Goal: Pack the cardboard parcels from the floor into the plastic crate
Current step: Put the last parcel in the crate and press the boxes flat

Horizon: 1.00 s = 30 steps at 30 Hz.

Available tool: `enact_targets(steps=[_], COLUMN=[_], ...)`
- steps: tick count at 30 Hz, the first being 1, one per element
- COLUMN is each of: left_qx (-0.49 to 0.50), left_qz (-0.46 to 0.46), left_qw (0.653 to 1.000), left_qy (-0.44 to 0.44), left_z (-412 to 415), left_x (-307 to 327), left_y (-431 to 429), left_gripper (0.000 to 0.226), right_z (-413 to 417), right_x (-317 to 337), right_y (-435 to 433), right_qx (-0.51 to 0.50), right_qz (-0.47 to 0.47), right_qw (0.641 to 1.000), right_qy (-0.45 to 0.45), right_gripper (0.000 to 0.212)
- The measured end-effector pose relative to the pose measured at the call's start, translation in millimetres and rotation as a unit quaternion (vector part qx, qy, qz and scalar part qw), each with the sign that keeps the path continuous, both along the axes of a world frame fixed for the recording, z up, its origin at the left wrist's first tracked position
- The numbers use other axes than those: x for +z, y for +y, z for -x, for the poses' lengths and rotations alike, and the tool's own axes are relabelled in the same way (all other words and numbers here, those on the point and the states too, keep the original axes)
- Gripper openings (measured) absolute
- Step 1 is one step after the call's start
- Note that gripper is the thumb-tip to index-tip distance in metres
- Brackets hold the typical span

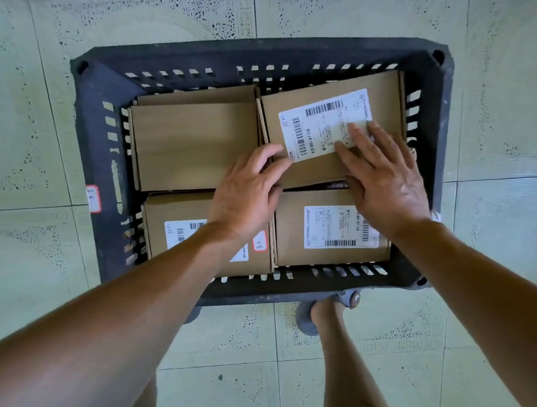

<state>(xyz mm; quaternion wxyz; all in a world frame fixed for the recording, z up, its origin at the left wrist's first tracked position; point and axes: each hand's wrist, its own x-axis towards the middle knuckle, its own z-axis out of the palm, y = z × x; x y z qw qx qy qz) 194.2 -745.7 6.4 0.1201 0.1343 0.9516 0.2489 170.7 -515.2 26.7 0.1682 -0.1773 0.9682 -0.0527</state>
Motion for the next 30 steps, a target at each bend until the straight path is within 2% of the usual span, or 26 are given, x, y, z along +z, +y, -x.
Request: enact_targets(steps=[5,7,9,11,15,26,30], left_qx=[0.02,0.053,0.058,0.036,-0.011,-0.017,0.021], left_qz=[-0.006,0.045,0.116,0.169,0.21,0.216,0.175], left_qw=[1.0,0.998,0.991,0.981,0.974,0.971,0.979], left_qy=[0.011,0.014,-0.042,-0.093,-0.089,-0.098,-0.102], left_z=[9.6,19.4,28.2,35.1,49.3,49.7,41.6], left_x=[7.9,9.4,8.3,5.2,-1.0,-7.4,3.3], left_y=[-25.6,-49.1,-73.7,-93.4,-111.4,-109.2,-110.9], left_gripper=[0.046,0.058,0.078,0.097,0.113,0.115,0.111], right_z=[-3.1,3.4,17.0,31.2,46.5,17.9,19.7], right_x=[10.6,15.9,15.9,10.7,-0.3,-3.8,2.6], right_y=[-3.2,-7.7,-15.0,-22.4,-28.7,-40.8,-36.5], right_qx=[-0.034,-0.025,0.0,0.034,0.075,0.048,0.033], right_qz=[0.008,-0.001,-0.022,-0.031,-0.056,-0.08,-0.056], right_qw=[0.999,1.0,1.0,0.999,0.994,0.994,0.995], right_qy=[0.011,0.01,-0.007,-0.027,-0.064,-0.058,-0.071], right_gripper=[0.05,0.061,0.078,0.095,0.108,0.099,0.104])
